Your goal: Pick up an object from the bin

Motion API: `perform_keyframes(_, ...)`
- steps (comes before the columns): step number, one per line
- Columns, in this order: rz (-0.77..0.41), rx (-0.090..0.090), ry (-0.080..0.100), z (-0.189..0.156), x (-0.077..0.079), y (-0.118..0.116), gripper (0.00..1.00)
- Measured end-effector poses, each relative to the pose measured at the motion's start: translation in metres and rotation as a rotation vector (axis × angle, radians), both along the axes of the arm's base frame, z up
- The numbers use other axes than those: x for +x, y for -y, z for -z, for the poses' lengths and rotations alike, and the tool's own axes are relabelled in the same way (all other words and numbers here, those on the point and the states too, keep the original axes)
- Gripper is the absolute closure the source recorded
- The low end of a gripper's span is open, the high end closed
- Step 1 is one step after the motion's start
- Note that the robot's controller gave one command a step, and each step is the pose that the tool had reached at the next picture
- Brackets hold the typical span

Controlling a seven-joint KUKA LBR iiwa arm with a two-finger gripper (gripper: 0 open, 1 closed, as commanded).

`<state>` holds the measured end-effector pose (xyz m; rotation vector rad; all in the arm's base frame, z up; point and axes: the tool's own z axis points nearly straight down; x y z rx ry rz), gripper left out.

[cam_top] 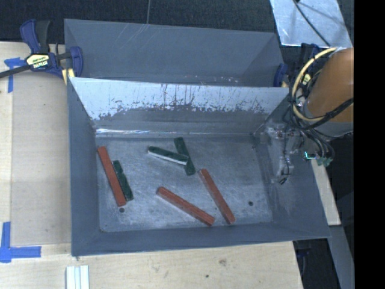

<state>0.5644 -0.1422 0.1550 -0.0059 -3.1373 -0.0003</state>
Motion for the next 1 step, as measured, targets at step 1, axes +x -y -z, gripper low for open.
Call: perform_keyframes(1, 0.033, 0.004, -0.004, 0.0807, -0.0449, -0.0624, 0.00)
